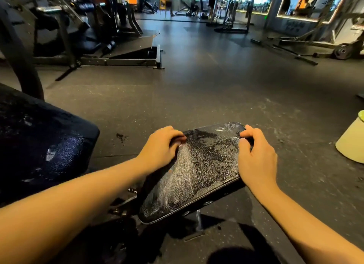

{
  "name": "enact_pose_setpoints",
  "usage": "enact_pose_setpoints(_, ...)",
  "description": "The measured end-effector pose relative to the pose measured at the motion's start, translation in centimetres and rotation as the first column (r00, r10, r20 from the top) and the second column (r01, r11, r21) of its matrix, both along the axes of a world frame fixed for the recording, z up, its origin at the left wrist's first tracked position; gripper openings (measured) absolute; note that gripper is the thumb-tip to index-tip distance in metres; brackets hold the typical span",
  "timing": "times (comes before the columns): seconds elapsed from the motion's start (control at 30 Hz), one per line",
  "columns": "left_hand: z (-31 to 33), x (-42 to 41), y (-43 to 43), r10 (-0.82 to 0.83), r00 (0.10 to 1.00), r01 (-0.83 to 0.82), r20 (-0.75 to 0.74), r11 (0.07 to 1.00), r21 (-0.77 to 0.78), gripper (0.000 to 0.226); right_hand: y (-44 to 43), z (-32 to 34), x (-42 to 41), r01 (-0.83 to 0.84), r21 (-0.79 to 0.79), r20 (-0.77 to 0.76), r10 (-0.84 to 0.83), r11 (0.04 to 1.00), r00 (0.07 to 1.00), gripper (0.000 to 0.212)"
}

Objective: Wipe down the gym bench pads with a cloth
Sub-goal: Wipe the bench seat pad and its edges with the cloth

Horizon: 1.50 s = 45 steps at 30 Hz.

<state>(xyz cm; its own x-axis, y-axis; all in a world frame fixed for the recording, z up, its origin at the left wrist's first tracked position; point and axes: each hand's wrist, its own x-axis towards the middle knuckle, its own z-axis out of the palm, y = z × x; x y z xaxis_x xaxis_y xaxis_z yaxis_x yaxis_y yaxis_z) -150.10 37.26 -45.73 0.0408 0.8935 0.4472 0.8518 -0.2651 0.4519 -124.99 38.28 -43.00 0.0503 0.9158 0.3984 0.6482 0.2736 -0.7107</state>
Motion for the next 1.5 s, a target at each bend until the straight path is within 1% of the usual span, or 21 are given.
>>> enact_pose_setpoints(0.1, 0.3, 0.2, 2.3, 0.164, 0.985, -0.161, 0.055, 0.985, -0.056, 0.021, -0.1, 0.1, 0.1, -0.006, -0.018, -0.009, 0.006, 1.000, 1.000, 0.012)
enact_pose_setpoints(0.13, 0.3, 0.9, 1.0, 0.117, 0.992, -0.115, 0.054, 0.993, -0.040, 0.023, -0.1, 0.1, 0.2, -0.010, -0.019, -0.007, 0.009, 1.000, 1.000, 0.012)
enact_pose_setpoints(0.2, 0.6, 2.1, -3.5, -0.105, 0.993, 0.106, 0.062, 0.994, -0.003, 0.027, 0.0, 0.1, 0.2, -0.007, -0.013, -0.008, 0.007, 1.000, 1.000, 0.012)
enact_pose_setpoints(0.27, 0.4, 2.9, -8.7, -0.349, 0.936, 0.350, 0.033, 0.936, -0.034, 0.026, 0.1, 0.0, 0.1, -0.004, -0.013, -0.006, 0.004, 1.000, 1.000, 0.013)
enact_pose_setpoints(0.33, -0.1, 2.5, -9.8, -0.389, 0.921, 0.387, -0.024, 0.920, -0.064, 0.026, 0.2, -0.1, 0.2, -0.005, -0.014, -0.001, 0.005, 1.000, 1.000, 0.013)
enact_pose_setpoints(0.43, -0.4, 1.5, -3.5, -0.121, 0.993, 0.121, -0.009, 0.993, 0.014, 0.024, 0.2, -0.1, 0.2, -0.016, -0.008, -0.009, 0.016, 1.000, 1.000, 0.015)
enact_pose_setpoints(0.5, 0.3, 1.0, 1.7, 0.083, 0.996, -0.082, 0.033, 0.996, -0.029, 0.023, 0.1, 0.0, 0.3, -0.025, -0.012, -0.018, 0.025, 1.000, 1.000, 0.017)
enact_pose_setpoints(0.57, 0.9, 1.9, 3.1, 0.164, 0.986, -0.163, 0.032, 0.986, -0.037, 0.025, -0.1, 0.1, 0.4, -0.035, -0.027, -0.027, 0.034, 0.999, 0.999, 0.017)
enact_pose_setpoints(0.63, 1.2, 3.7, 0.1, 0.055, 0.998, -0.055, 0.011, 0.998, -0.001, 0.028, 0.0, 0.2, 0.5, -0.038, -0.038, -0.025, 0.037, 0.999, 0.999, 0.017)
enact_pose_setpoints(0.73, 0.9, 4.9, -7.9, -0.356, 0.934, 0.356, -0.014, 0.934, -0.009, 0.032, 0.0, 0.0, 0.4, -0.025, -0.040, -0.007, 0.024, 0.999, 1.000, 0.021)
enact_pose_setpoints(0.8, 0.3, 3.5, -9.8, -0.434, 0.898, 0.430, -0.073, 0.901, -0.060, 0.030, 0.2, 0.0, 0.4, -0.019, -0.042, 0.004, 0.019, 0.999, 1.000, 0.021)
enact_pose_setpoints(0.87, -0.2, 1.6, -7.3, -0.287, 0.951, 0.287, -0.112, 0.958, -0.018, 0.025, 0.3, 0.0, 0.3, -0.012, -0.027, 0.009, 0.012, 1.000, 1.000, 0.024)
enact_pose_setpoints(0.93, 0.1, 0.4, -2.2, -0.051, 0.997, 0.052, -0.060, 0.999, 0.009, 0.022, 0.1, 0.0, 0.2, -0.008, -0.009, 0.018, 0.008, 1.000, 1.000, 0.029)
enact_pose_setpoints(1.03, 1.4, 2.3, 2.8, 0.122, 0.992, -0.121, 0.018, 0.992, -0.037, 0.025, -0.1, 0.2, 0.4, -0.018, -0.028, 0.019, 0.019, 0.999, 1.000, 0.019)
enact_pose_setpoints(1.07, 1.8, 3.8, 2.5, 0.105, 0.994, -0.104, 0.016, 0.994, -0.031, 0.028, -0.1, 0.3, 0.5, -0.026, -0.033, 0.023, 0.027, 0.999, 0.999, 0.018)
enact_pose_setpoints(1.13, 2.0, 6.0, -1.0, -0.060, 0.998, 0.060, 0.020, 0.998, 0.005, 0.033, -0.1, 0.3, 0.7, -0.035, -0.040, 0.034, 0.036, 0.999, 0.999, 0.018)
enact_pose_setpoints(1.2, 1.2, 5.8, -6.6, -0.331, 0.944, 0.330, 0.020, 0.944, 0.007, 0.032, -0.2, 0.2, 0.6, -0.036, -0.044, 0.039, 0.038, 0.998, 0.999, 0.017)
enact_pose_setpoints(1.27, 0.2, 3.1, -9.3, -0.439, 0.898, 0.438, -0.033, 0.898, -0.050, 0.027, 0.1, 0.1, 0.5, -0.023, -0.031, 0.045, 0.025, 0.999, 0.999, 0.018)
enact_pose_setpoints(1.33, -0.9, -1.0, -7.5, -0.290, 0.950, 0.286, -0.112, 0.957, -0.047, 0.024, 0.2, 0.0, 0.3, -0.004, -0.021, 0.063, 0.005, 1.000, 0.998, 0.018)
enact_pose_setpoints(1.43, -0.7, -4.1, -1.2, 0.059, 0.997, -0.062, -0.053, 0.996, -0.071, 0.021, 0.2, 0.0, 0.3, 0.003, 0.001, 0.065, -0.003, 1.000, 0.998, 0.017)
enact_pose_setpoints(1.5, 0.3, -1.0, 0.5, 0.072, 0.997, -0.070, 0.035, 0.995, -0.065, 0.023, 0.1, 0.0, 0.4, -0.006, 0.011, 0.062, 0.006, 1.000, 0.998, 0.017)
